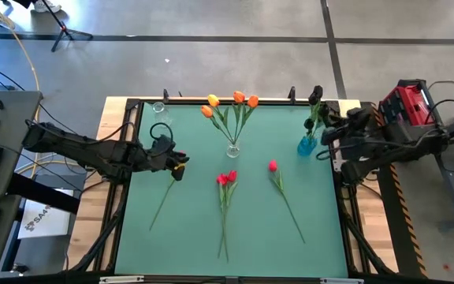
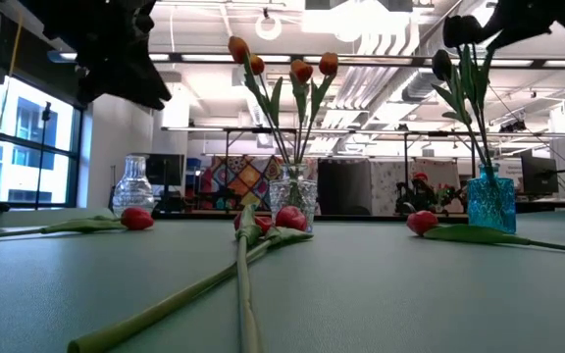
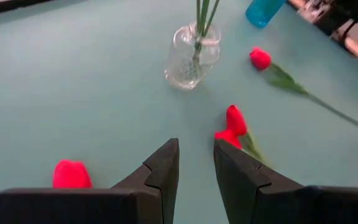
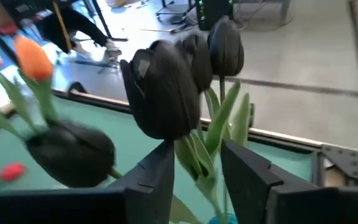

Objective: Sort flowers into vase by color
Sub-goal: Put the black tulip into the blue vase, then put the pink tulip into the top transparent vase

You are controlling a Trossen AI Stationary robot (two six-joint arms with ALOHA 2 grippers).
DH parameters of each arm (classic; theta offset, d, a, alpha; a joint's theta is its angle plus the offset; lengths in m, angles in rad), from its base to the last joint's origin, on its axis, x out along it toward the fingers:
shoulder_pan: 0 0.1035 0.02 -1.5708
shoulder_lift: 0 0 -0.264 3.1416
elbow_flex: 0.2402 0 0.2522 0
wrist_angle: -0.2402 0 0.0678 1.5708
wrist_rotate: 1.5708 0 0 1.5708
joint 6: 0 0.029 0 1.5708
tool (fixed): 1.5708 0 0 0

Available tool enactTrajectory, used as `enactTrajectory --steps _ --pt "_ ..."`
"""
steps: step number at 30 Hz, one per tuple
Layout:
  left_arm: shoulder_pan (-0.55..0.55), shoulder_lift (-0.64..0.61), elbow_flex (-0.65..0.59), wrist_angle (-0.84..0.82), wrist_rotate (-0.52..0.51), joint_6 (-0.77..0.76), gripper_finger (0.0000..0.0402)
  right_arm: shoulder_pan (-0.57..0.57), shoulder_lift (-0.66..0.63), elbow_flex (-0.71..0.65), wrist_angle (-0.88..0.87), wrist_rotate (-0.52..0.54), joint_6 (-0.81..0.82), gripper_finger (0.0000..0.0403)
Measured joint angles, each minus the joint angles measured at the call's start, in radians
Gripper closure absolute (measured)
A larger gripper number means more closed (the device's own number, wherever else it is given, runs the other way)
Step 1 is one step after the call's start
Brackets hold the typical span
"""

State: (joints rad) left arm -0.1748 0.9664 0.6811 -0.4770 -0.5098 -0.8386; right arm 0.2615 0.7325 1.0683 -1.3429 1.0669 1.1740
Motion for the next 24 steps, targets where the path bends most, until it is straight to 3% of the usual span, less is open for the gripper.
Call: enactTrajectory --steps 4,9,15,24 --pt "-0.012 0.0 0.0 -0.065 -0.002 -0.031 0.0312 0.0 -0.008 0.102 -0.037 -0.051 0.042 0.0273" --pt "-0.034 0.0 0.0 -0.117 -0.009 -0.059 0.0312 0.0 -0.008 0.168 -0.155 -0.218 0.141 0.0273" --pt "-0.07 -0.006 -0.058 -0.115 0.003 -0.118 0.0312 0.0 -0.007 0.122 -0.217 -0.456 0.236 0.0273" --pt "-0.109 -0.004 -0.219 -0.009 0.103 -0.286 0.0312 0.0 0.046 0.072 -0.185 -0.688 0.27 0.0273"
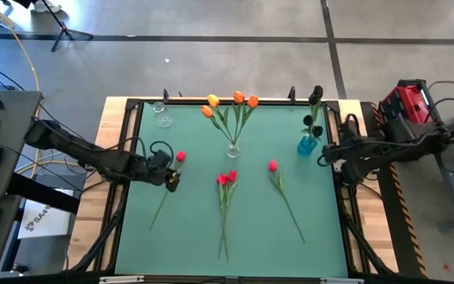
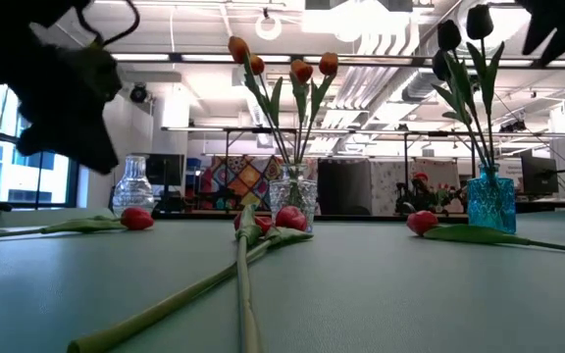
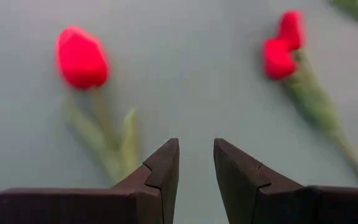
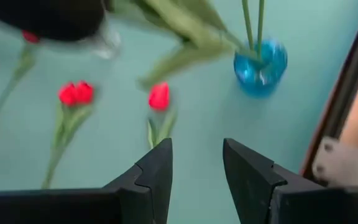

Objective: Sort flowers into vase by color
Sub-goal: Put the pink tulip into the top transparent vase

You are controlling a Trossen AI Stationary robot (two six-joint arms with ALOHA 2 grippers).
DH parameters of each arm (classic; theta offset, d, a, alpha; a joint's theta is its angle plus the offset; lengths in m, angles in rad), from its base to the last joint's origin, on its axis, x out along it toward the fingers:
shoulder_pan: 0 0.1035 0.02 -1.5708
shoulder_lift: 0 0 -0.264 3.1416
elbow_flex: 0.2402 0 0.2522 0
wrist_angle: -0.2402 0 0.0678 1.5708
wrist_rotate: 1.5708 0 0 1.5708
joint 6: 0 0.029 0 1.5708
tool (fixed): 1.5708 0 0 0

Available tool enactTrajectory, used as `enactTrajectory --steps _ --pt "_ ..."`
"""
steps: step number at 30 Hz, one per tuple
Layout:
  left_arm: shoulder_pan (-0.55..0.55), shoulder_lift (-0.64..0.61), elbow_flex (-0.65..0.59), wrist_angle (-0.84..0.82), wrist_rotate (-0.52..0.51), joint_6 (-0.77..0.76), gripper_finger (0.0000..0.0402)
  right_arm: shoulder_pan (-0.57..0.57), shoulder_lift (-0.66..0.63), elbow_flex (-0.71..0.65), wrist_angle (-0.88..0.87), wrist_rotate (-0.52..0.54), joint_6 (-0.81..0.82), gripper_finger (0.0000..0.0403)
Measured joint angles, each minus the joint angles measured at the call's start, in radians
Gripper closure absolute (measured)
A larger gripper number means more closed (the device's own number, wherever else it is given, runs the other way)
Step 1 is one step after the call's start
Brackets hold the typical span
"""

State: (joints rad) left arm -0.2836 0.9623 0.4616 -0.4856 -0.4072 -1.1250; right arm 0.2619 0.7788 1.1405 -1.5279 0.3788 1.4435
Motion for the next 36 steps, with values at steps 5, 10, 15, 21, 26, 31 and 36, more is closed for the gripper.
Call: enactTrajectory --steps 5,10,15,21,26,31,36 --pt "0.027 0.001 -0.053 -0.025 -0.007 -0.08 0.0312 0.0 0.024 -0.012 0.002 -0.158 0.042 0.0273" --pt "0.106 0.007 -0.094 -0.015 -0.013 -0.075 0.0312 0.0 0.06 -0.012 0.044 -0.315 0.043 0.0273" --pt "0.212 0.006 -0.124 0.095 0.025 0.018 0.0312 0.0 0.094 -0.012 0.045 -0.323 0.032 0.0273" --pt "0.343 0.055 -0.15 0.158 0.081 0.089 0.0312 0.0 0.126 -0.012 0.051 -0.268 0.086 0.0273" --pt "0.417 0.12 -0.149 0.297 0.175 0.182 0.0312 0.0 0.144 -0.012 0.059 -0.279 0.085 0.0273" --pt "0.442 0.185 -0.149 0.331 0.224 0.188 0.0312 0.0 0.145 -0.012 0.059 -0.278 0.083 0.0273" --pt "0.44 0.222 -0.147 0.351 0.245 0.203 0.0312 0.0 0.145 -0.012 0.059 -0.275 0.075 0.0273"
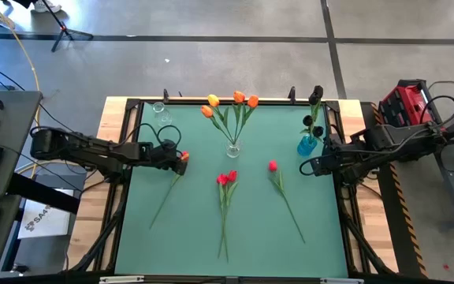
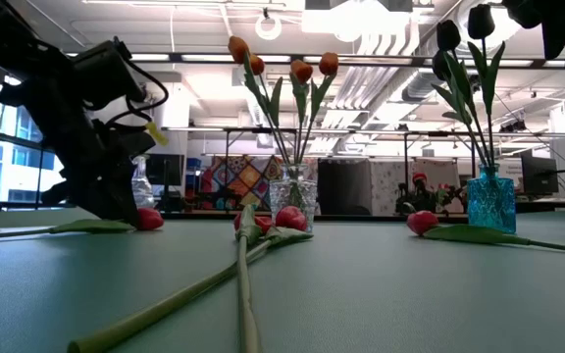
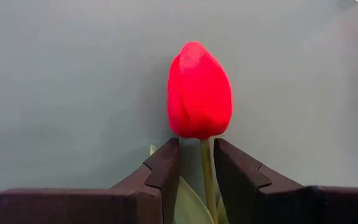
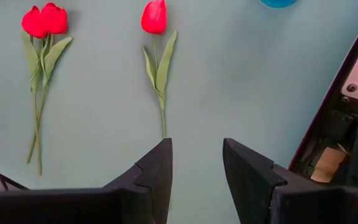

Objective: Sort flowers into vase by color
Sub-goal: Put the pink tulip into the top transparent vase

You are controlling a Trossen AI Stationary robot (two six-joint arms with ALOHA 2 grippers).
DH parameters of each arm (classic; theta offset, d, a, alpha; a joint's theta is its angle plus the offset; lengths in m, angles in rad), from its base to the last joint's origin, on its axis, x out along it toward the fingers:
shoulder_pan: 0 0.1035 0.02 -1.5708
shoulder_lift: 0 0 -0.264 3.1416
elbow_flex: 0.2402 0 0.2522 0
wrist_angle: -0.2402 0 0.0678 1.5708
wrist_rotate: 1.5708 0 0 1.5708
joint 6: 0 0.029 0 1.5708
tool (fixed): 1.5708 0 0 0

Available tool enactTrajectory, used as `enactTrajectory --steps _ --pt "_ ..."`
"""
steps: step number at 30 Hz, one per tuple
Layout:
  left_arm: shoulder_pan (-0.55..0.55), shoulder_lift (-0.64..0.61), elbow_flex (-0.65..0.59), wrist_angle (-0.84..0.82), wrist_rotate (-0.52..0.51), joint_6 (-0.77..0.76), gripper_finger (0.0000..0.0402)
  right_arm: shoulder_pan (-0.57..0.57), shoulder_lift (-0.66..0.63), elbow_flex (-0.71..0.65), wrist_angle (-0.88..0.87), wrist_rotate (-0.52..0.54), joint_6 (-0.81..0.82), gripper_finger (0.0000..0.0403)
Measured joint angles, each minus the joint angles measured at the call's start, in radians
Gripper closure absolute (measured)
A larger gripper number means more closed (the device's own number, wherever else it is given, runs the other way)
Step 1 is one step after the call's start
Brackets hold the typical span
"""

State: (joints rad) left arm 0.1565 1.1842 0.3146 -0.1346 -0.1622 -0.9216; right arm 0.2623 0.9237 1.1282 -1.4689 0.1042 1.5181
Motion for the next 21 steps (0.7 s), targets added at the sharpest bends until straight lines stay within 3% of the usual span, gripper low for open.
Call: enactTrajectory --steps 5,11,21 --pt "0.0 0.03 0.002 0.015 0.009 0.018 0.0332 0.0 0.0 0.0 0.0 0.038 0.0 0.0273" --pt "0.0 0.018 0.0 0.026 0.024 0.007 0.0392 0.0 0.0 0.0 0.0 0.048 0.0 0.0273" --pt "-0.001 -0.114 0.067 0.013 0.035 0.0 0.0398 0.0 -0.001 0.0 -0.001 -0.035 -0.078 0.0273"
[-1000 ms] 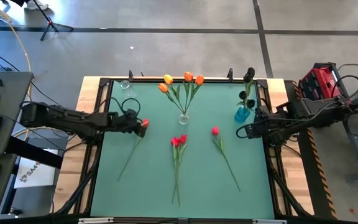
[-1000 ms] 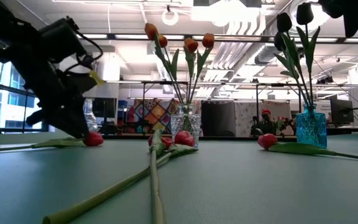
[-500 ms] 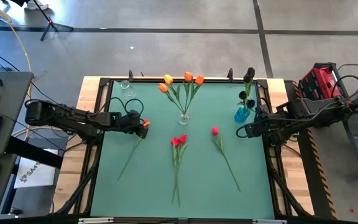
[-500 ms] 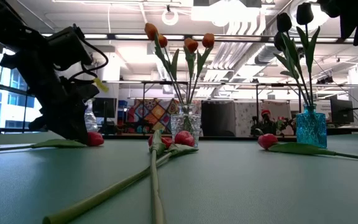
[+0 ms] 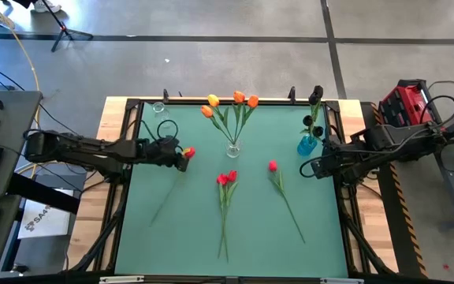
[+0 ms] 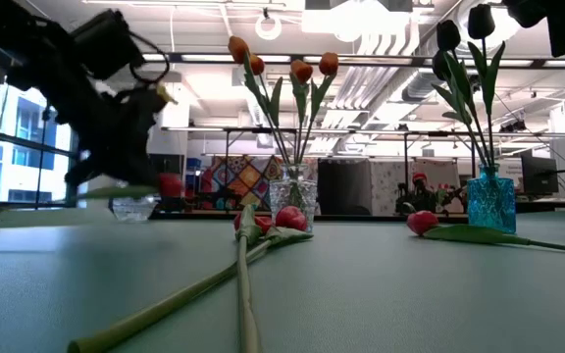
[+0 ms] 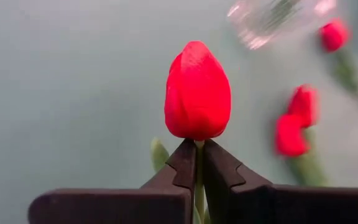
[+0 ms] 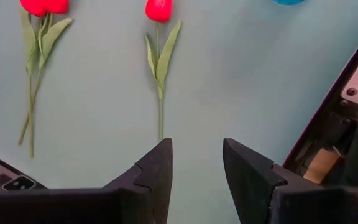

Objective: Sort flowers into vase by color
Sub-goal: Put the pink tulip into the top transparent vase

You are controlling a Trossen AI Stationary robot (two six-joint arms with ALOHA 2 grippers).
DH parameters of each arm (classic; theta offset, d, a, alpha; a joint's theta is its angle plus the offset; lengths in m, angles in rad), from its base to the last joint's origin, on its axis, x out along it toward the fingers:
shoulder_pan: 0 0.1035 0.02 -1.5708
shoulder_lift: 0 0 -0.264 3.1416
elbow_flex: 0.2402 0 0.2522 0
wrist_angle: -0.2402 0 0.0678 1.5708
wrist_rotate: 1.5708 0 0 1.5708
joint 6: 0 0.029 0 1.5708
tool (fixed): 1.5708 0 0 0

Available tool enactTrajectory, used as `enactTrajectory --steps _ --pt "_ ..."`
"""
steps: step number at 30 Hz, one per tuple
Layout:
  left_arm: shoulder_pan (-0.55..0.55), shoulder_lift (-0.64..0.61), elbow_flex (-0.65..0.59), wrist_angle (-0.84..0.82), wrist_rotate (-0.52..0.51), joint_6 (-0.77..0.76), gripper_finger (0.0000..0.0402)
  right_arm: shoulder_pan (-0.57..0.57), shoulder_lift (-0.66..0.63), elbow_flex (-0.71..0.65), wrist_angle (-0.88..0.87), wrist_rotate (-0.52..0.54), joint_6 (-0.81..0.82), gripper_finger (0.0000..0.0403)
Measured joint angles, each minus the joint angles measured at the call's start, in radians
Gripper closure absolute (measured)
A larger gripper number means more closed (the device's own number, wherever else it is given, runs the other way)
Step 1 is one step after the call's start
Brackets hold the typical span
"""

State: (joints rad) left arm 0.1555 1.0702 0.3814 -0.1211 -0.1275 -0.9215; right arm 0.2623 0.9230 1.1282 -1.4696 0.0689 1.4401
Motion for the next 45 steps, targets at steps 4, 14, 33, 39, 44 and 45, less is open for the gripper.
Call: enactTrajectory --steps 4,14,33,39,44,45 --pt "0.002 -0.067 0.058 -0.049 -0.038 0.038 0.0398 0.0 0.0 0.0 0.0 0.014 -0.001 0.0273" --pt "0.108 -0.276 0.227 -0.165 -0.201 0.26 0.0398 0.0 0.0 0.0 -0.001 0.085 -0.002 0.0273" --pt "0.588 -0.299 0.261 0.386 -0.185 0.709 0.0399 0.0 0.093 0.0 0.0 0.286 -0.005 0.0273" --pt "0.69 -0.278 0.273 0.485 -0.121 0.783 0.0399 0.0 0.135 0.0 0.0 0.298 -0.009 0.0273" --pt "0.739 -0.244 0.372 0.453 -0.117 0.874 0.0399 0.0 0.137 0.0 0.0 0.299 -0.006 0.0273" --pt "0.747 -0.236 0.397 0.432 -0.117 0.891 0.0399 0.0 0.136 0.0 -0.001 0.302 -0.006 0.0273"
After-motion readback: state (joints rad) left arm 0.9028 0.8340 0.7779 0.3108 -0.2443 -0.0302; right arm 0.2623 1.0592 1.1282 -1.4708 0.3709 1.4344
